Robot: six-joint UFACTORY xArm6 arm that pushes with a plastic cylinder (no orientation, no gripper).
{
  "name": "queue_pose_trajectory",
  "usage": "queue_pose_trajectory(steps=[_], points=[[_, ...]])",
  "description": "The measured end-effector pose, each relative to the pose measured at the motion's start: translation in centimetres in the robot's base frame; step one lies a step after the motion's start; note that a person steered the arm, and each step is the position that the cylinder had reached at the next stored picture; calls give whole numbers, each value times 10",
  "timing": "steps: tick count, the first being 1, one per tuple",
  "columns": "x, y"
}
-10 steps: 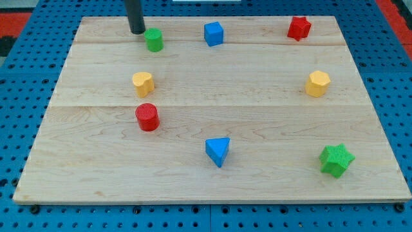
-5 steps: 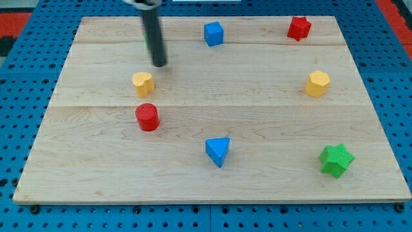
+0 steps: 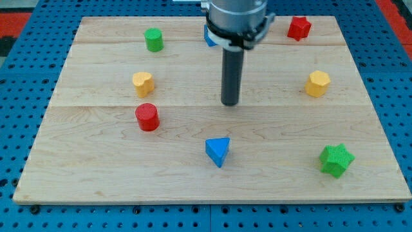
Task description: Move the green star down a bit
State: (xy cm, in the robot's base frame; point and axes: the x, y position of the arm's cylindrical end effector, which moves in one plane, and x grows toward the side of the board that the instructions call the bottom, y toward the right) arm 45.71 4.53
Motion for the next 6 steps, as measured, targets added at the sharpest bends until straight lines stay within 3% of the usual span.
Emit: queue_pose_trajectory(steps=[2,3,4,6], points=[[32,33],[42,98],[43,127],[62,137]])
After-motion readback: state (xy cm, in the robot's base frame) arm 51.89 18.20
